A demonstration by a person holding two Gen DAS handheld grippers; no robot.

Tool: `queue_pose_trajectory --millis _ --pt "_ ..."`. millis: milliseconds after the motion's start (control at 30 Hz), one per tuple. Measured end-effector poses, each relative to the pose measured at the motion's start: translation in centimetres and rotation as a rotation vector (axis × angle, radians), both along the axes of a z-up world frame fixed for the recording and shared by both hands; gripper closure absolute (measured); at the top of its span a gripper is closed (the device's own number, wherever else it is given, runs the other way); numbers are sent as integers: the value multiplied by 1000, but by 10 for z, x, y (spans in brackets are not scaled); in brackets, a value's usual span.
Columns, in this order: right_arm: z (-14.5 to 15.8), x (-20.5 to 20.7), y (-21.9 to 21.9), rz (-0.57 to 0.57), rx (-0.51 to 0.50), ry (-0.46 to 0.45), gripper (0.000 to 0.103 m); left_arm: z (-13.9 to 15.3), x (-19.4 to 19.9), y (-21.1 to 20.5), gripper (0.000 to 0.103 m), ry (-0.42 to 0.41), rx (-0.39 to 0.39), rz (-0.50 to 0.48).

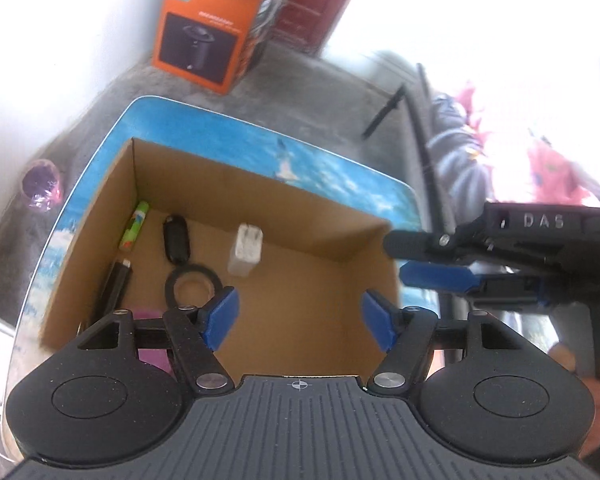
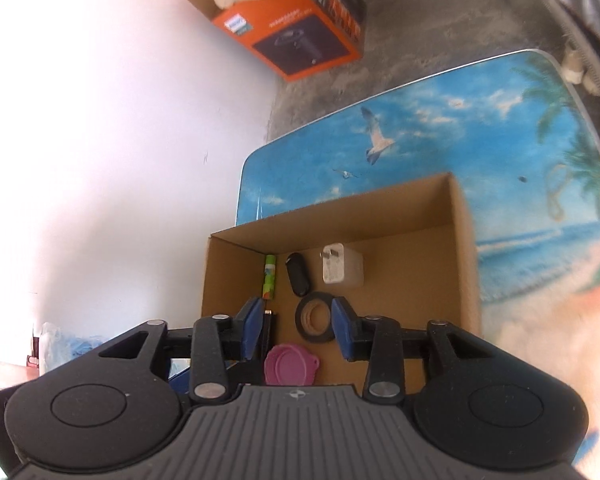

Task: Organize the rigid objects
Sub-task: 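Open the right gripper to drop the plug into the box, then move the right gripper to the white supplement bottle and grasp it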

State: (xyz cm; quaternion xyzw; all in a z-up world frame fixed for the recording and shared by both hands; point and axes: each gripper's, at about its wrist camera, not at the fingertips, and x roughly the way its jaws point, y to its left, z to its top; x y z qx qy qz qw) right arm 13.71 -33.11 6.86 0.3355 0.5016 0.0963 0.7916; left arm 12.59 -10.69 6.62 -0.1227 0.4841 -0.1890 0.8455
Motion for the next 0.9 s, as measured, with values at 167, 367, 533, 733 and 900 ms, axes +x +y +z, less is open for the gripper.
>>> queue_pose_trajectory --millis 167,367,533,733,900 --pt "3 -57 10 -77 19 22 55 12 -43 16 34 23 2 -98" --pt "-20 -110 42 -170 65 101 55 1 -68 27 34 20 95 -202" --pt "-40 -121 70 -197 91 128 51 -17 -75 31 34 -47 216 -251" --pt "-70 -109 90 -200 71 144 46 -57 -76 20 38 -62 354 -329" --pt "-84 -100 99 -170 60 158 39 -76 -75 16 40 -75 416 -353"
